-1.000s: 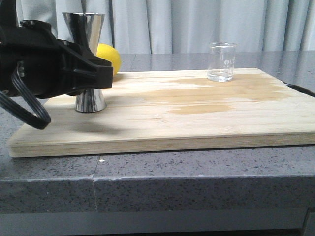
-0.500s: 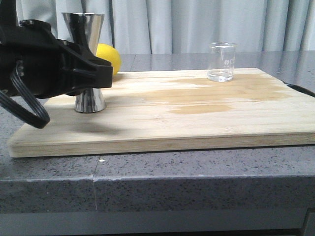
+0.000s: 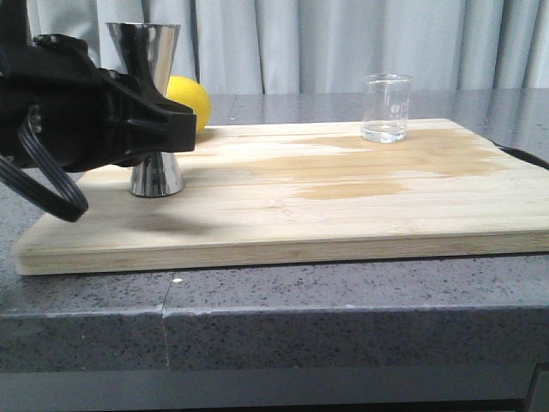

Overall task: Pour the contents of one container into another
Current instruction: 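Lower the jigger onto the board with the left gripper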

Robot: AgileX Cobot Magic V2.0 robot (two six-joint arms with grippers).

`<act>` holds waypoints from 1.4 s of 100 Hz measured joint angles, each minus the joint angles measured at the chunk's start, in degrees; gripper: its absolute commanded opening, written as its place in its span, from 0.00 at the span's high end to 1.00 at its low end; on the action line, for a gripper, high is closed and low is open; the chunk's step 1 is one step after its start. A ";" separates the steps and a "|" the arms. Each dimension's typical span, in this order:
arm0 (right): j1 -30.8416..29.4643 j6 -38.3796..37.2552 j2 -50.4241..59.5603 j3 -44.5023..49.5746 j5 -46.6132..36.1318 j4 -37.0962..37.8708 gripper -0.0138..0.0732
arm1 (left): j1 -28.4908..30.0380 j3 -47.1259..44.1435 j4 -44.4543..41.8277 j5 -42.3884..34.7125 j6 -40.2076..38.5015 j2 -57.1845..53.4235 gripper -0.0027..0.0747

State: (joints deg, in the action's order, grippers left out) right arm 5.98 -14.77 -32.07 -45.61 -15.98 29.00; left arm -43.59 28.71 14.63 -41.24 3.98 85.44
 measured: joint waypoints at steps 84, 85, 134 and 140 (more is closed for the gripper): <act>0.00 0.00 0.00 0.00 0.12 0.00 0.23 | 0.00 0.00 2.76 0.31 0.14 -0.30 0.99; 0.00 0.00 0.00 0.00 0.12 0.00 0.23 | 0.00 0.00 2.62 0.31 0.14 -0.30 0.99; 0.00 0.00 0.00 0.00 0.12 0.00 0.23 | 0.09 0.00 0.92 0.57 0.19 -0.30 0.99; 0.00 0.00 0.00 0.00 0.12 0.00 0.23 | 0.09 0.00 0.82 0.57 0.19 -0.30 0.99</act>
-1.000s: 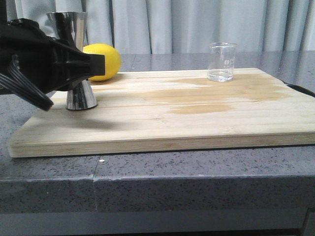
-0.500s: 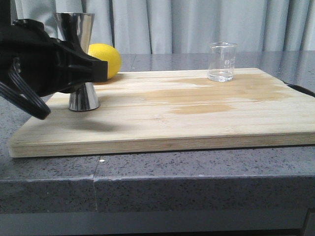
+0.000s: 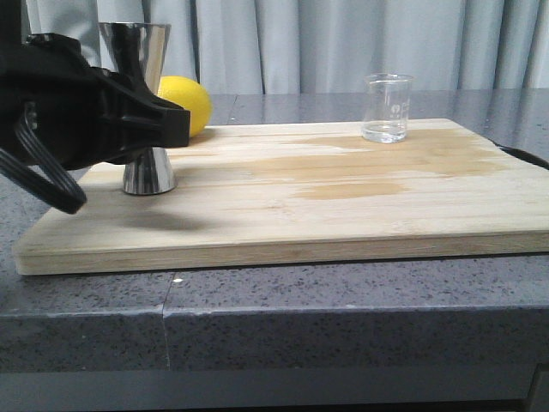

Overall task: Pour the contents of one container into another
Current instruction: 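Lower the jigger onto the board with the left gripper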

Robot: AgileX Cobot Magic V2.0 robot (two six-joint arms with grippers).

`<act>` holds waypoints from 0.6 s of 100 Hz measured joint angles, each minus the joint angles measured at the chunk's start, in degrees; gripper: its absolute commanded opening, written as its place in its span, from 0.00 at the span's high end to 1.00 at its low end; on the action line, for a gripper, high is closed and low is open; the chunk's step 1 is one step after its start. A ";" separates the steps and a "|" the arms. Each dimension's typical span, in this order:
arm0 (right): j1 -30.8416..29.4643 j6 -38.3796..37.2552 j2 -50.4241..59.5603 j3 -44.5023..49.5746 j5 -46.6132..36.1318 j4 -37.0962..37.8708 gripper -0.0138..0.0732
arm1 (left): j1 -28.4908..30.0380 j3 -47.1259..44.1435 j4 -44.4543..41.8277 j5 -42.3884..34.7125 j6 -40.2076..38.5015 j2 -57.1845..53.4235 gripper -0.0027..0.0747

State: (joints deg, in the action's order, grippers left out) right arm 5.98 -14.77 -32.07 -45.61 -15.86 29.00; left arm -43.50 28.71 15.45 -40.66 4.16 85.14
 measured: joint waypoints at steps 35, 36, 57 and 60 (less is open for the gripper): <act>0.00 0.00 0.00 0.00 0.00 0.00 0.23 | 0.00 0.00 0.00 0.11 0.00 0.00 0.83; 0.00 0.00 0.00 0.00 0.00 0.00 0.23 | 0.00 0.00 0.00 0.11 0.00 0.00 0.83; 0.00 0.00 0.00 0.00 0.00 0.00 0.23 | 0.00 0.00 0.00 0.11 0.00 0.00 0.83; 0.00 0.00 0.00 0.00 0.00 0.00 0.23 | 0.00 0.00 0.00 0.11 0.00 0.00 0.83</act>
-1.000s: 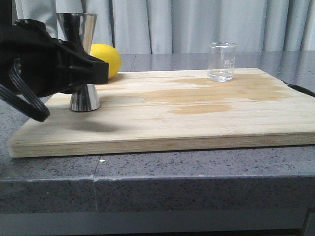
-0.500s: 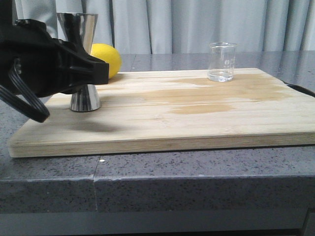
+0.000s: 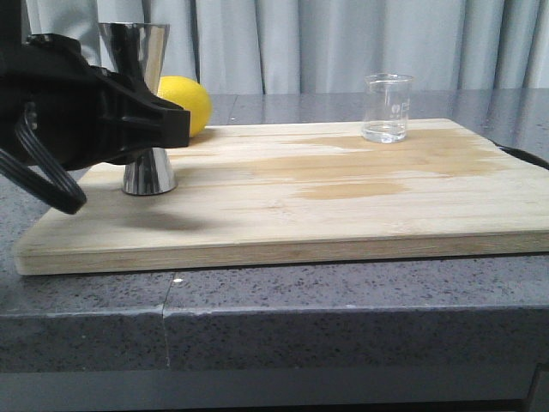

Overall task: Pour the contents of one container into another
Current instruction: 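Lower the jigger onto the board with the left gripper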

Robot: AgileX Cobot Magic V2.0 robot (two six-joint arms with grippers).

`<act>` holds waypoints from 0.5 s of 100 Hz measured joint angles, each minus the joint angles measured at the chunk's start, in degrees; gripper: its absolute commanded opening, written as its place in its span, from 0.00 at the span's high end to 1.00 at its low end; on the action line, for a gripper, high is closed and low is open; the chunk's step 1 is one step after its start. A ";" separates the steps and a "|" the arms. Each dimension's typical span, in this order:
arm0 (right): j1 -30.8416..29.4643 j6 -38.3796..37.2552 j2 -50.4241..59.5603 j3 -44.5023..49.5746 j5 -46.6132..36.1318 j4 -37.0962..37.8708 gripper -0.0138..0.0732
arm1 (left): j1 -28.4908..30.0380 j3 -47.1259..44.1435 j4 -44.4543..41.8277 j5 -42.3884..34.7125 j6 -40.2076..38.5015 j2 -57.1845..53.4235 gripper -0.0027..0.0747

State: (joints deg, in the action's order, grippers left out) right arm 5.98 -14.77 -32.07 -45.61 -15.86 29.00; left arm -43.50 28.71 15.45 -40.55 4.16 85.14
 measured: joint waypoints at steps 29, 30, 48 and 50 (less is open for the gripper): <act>0.00 0.00 0.00 0.00 0.00 0.00 0.23 | 0.00 0.00 0.00 0.00 0.00 0.00 0.83; 0.00 0.00 0.00 0.00 0.00 0.00 0.23 | 0.00 0.00 -0.11 0.00 0.00 0.00 0.83; 0.00 0.00 0.00 0.00 0.00 0.00 0.23 | 0.00 0.00 -0.79 0.00 0.00 0.00 0.83; 0.00 0.00 0.00 0.00 0.00 0.00 0.23 | 0.00 0.00 -0.79 0.00 0.00 0.00 0.82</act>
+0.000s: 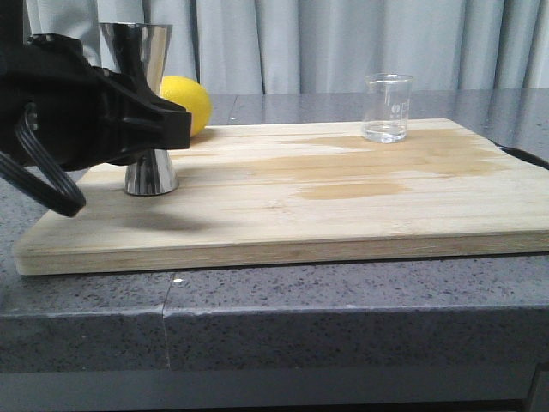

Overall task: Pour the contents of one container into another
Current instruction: 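Lower the jigger onto the board with the left gripper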

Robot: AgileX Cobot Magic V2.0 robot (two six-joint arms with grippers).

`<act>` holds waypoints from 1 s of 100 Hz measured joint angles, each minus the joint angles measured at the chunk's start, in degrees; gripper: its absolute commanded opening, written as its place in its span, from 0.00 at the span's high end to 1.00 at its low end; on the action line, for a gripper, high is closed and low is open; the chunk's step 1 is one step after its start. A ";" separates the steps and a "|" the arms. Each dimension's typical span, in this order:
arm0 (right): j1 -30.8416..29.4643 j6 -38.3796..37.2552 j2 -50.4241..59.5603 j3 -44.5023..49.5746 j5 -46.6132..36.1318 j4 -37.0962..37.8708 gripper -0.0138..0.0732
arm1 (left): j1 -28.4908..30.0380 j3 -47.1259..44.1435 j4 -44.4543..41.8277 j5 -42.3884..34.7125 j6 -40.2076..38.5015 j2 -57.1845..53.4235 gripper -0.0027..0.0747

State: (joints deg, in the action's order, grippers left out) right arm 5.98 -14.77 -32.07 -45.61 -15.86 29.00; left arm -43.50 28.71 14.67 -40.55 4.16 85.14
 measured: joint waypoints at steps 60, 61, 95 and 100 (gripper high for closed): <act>0.00 0.00 0.00 0.00 0.00 0.00 0.23 | 0.00 0.00 -0.59 1.89 0.00 0.00 0.54; 0.00 0.00 0.00 0.00 0.00 0.00 0.23 | 0.00 0.00 -0.59 1.89 0.00 0.00 0.53; 0.00 0.00 0.00 0.00 0.00 0.00 0.23 | 0.00 0.00 -0.59 1.89 0.00 0.00 0.38; 0.00 0.00 0.00 0.00 0.00 0.00 0.23 | 0.00 0.00 -0.59 1.89 0.00 0.00 0.38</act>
State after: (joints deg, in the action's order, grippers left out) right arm 5.98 -14.77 -32.07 -45.61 -15.86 29.00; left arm -43.50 28.71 14.08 -38.66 4.16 85.14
